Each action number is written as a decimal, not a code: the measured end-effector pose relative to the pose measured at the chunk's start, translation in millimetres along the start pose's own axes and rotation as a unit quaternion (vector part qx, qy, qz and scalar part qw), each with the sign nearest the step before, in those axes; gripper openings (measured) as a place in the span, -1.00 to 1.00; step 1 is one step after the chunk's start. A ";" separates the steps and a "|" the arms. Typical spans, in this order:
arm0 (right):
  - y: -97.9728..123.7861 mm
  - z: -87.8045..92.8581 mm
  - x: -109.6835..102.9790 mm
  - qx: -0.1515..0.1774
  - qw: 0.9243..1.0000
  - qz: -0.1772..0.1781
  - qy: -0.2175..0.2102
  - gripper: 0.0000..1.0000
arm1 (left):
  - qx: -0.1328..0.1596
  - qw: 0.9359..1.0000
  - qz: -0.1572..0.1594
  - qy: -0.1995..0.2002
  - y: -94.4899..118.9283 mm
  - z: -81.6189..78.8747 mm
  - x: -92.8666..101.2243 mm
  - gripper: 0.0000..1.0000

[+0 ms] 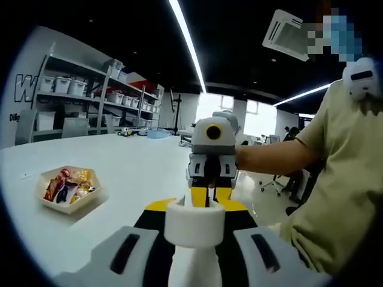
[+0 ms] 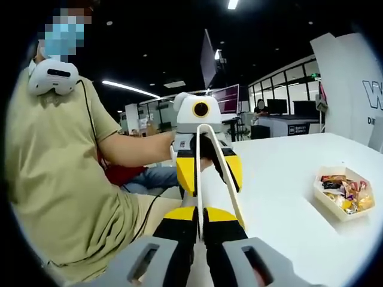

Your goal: Place the target food into the container with the food tongs after gripping and lifting it, then release it inside without dropping or visibly crushing the food.

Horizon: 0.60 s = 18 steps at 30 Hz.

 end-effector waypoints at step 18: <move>-1.4 0.9 -1.9 -0.008 1.000 -0.004 0.013 -1.00 | -0.004 1.000 -0.004 -0.002 2.8 1.7 0.4 -0.51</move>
Point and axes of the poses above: the point that each gripper's makers call its tool centre point, and the gripper's own axes: y roughly backward along the fingers, x roughly to its right, z roughly out of its underside, the point moved 10 cm from there along y, roughly backward along the fingers, and after that the axes turned 7 degrees about -y, right-handed, at the moved point
